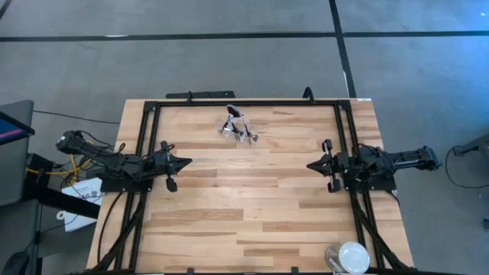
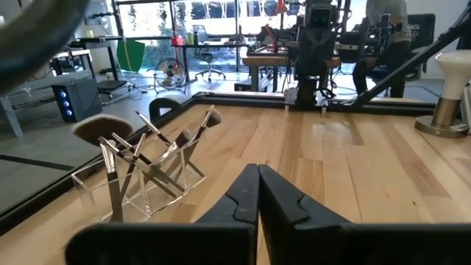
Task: Sort items
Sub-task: Return to Home Position
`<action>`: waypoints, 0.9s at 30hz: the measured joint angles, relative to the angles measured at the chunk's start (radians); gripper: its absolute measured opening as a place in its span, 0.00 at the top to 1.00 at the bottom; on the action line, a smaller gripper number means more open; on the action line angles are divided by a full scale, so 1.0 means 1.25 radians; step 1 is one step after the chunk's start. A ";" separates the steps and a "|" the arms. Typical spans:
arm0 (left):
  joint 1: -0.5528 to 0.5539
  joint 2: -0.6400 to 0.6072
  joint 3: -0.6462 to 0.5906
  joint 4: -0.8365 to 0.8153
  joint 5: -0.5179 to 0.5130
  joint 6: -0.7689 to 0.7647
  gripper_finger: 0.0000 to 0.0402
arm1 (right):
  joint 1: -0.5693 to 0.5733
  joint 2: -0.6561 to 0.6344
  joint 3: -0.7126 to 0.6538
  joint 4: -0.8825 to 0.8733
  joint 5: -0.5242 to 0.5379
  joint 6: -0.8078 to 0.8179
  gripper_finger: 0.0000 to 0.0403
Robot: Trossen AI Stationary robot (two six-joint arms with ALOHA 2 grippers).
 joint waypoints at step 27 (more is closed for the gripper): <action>0.000 0.001 0.000 0.006 0.000 0.000 0.99 | 0.000 0.000 -0.001 -0.013 0.000 0.064 1.00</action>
